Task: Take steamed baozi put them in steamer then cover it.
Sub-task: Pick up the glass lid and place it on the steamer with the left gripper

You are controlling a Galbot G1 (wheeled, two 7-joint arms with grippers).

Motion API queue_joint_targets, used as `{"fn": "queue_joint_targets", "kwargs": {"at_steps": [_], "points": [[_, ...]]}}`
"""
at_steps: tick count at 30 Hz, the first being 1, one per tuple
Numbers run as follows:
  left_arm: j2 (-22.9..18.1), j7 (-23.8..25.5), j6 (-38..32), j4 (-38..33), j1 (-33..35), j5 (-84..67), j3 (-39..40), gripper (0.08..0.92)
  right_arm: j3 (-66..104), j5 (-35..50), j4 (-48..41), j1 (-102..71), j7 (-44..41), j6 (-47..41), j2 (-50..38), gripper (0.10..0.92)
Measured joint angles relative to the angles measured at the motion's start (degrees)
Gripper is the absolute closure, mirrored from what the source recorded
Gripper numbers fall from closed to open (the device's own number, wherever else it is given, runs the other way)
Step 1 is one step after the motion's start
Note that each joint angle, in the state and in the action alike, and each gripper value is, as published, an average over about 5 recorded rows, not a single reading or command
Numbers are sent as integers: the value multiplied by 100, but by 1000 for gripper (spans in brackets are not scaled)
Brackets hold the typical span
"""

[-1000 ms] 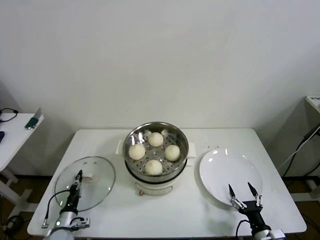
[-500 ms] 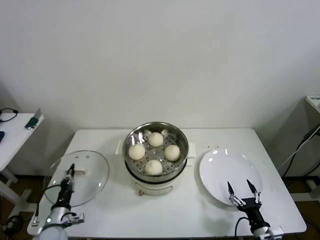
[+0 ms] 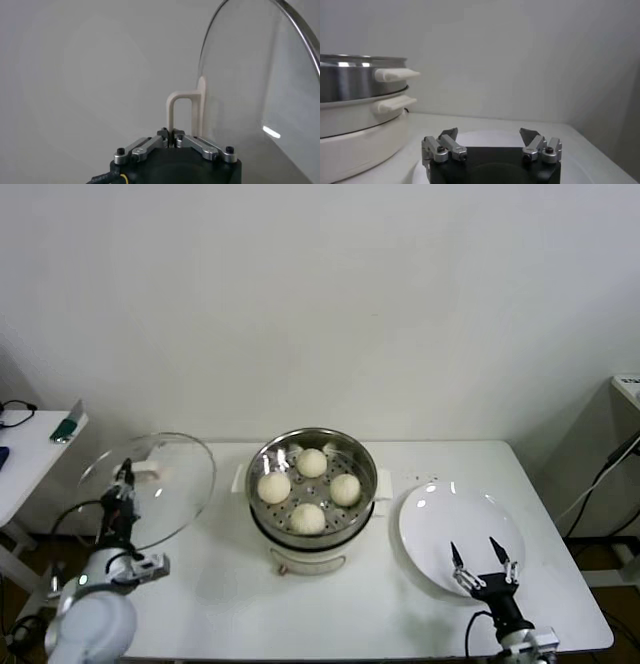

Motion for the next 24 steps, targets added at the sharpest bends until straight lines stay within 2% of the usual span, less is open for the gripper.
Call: {"fn": "queue_joint_targets", "kwargs": {"at_steps": [6, 11, 18, 24], "points": [[39, 538, 697, -449, -501, 183, 656, 859, -19, -61, -33, 69, 4, 17, 31, 203], [-146, 1008, 1114, -649, -940, 612, 1347, 859, -34, -91, -88, 118, 7, 59, 50, 203], [-677, 1629, 1440, -673, -1488, 1486, 2293, 859, -85, -147, -208, 213, 5, 112, 81, 203], [-1284, 1897, 1556, -431, -1870, 2152, 2920, 859, -105, -178, -314, 275, 0, 146, 85, 203]]}}
